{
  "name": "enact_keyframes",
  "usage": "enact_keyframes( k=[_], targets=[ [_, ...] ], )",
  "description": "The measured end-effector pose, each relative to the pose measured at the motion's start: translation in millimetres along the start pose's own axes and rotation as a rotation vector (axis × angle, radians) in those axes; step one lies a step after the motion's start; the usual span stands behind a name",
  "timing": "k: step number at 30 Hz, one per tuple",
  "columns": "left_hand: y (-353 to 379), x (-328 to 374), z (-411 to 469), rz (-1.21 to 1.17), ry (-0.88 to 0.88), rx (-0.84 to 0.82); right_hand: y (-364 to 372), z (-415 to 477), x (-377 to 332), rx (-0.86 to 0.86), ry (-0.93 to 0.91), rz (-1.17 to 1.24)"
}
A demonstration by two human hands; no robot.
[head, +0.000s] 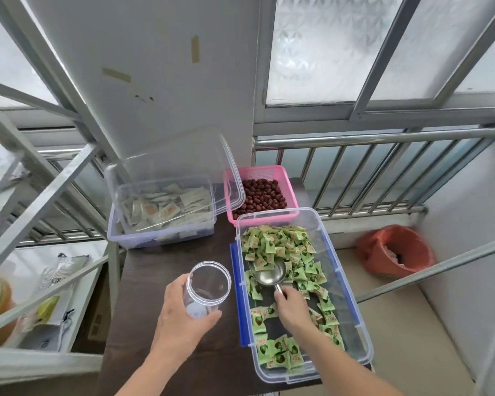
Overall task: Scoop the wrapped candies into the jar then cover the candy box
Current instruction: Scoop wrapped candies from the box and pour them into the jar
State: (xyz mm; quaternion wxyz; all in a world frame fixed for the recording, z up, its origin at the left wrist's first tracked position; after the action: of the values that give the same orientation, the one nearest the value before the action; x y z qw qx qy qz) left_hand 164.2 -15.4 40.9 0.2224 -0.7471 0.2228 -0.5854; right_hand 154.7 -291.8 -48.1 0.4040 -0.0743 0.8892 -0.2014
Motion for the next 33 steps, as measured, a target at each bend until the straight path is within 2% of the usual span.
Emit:
enact_keyframes(
  k=[6,13,23,27,33],
  targets=[
    [-2.9,13.3,-6.3,0.037,0.03,-0.023,-0.5,15.8,0.8,-0.058,-0.094,0.092],
    [-0.1,32.7,1.7,0.13,0.131,-0.041,-27.5,2.5,5.3,-0.101,-0.205,-0.016],
    [11.9,76.5,19.4,0.323,0.334,-0.129,-140.5,-79.3,-47.4,-0.158,-0.413,-0.106],
    [22.4,102.9,22.8,0.364,0.431,-0.139,-177.3,-115.5,-84.8,-0.26,-0.427,-0.114],
    [38.3,129.2,16.6,0.347,0.493,-0.169,-190.1,-136.9,-142.3,-0.267,-0.488,-0.627]
  ],
)
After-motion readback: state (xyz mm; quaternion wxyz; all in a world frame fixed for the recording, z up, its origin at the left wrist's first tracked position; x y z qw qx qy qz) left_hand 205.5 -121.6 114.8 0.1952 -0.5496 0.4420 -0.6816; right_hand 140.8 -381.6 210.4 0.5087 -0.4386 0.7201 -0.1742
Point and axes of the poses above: each hand's wrist, its own z-axis towards the middle knuckle, its own y-axis out of the palm, x = y × z, the point moved 9 cm from there along z, towards the middle knuckle, and after that the axes turned 5 degrees about z, right-handed, at the moved point
